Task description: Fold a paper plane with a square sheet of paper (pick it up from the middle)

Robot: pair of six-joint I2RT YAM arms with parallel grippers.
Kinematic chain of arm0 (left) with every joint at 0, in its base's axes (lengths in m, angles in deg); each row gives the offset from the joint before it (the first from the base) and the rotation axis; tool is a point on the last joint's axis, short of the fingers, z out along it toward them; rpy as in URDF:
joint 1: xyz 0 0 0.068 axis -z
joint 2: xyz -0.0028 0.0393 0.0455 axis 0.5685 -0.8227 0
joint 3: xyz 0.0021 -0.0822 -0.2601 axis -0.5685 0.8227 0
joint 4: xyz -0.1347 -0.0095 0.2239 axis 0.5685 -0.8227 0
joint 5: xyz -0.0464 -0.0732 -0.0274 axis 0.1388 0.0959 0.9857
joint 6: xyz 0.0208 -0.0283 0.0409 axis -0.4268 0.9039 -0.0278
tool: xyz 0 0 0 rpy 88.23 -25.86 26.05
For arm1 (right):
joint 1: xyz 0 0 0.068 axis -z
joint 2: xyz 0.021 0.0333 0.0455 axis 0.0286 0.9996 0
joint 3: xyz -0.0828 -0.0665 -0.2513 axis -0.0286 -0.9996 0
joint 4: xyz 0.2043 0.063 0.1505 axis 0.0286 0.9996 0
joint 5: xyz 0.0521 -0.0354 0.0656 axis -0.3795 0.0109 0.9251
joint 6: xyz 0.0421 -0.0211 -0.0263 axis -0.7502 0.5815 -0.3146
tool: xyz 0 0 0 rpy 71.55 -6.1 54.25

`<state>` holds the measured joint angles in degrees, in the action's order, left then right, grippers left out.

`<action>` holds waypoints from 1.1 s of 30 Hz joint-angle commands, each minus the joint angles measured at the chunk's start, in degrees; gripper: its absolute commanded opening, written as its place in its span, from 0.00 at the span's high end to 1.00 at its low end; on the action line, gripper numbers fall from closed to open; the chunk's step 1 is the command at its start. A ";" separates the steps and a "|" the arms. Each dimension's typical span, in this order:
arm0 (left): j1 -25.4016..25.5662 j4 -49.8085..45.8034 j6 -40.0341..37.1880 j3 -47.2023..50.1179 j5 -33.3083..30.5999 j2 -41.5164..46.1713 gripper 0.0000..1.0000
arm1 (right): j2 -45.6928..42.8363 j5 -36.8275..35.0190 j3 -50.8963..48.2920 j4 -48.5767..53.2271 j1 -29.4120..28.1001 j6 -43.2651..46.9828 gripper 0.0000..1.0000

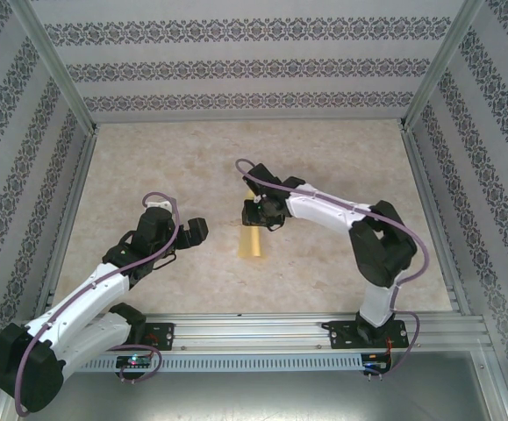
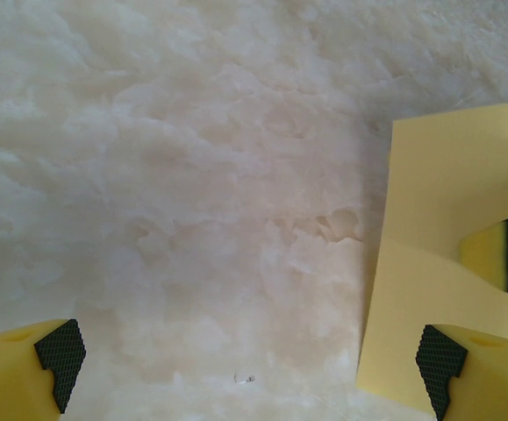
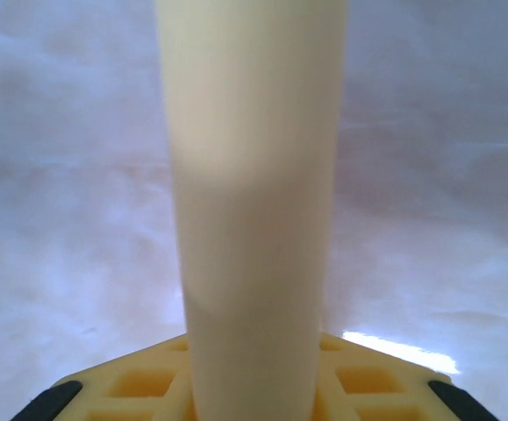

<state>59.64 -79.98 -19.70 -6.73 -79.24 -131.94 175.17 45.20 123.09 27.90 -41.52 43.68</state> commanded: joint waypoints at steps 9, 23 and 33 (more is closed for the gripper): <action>-0.48 -0.82 0.53 -0.46 1.84 1.62 0.00 | 0.18 27.38 -15.66 -36.15 7.13 -16.68 0.65; -0.55 3.14 -0.57 -1.97 13.59 -3.81 0.00 | 0.42 16.62 -12.91 -15.28 7.63 -3.82 0.37; -0.46 4.86 -0.22 -3.29 18.23 -8.13 0.00 | -2.57 8.21 -12.71 -6.73 6.79 -2.81 0.32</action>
<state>59.64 -77.62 -19.59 -8.33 -63.33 -139.76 173.18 57.82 109.52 16.47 -34.13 39.77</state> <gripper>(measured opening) 0.999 0.683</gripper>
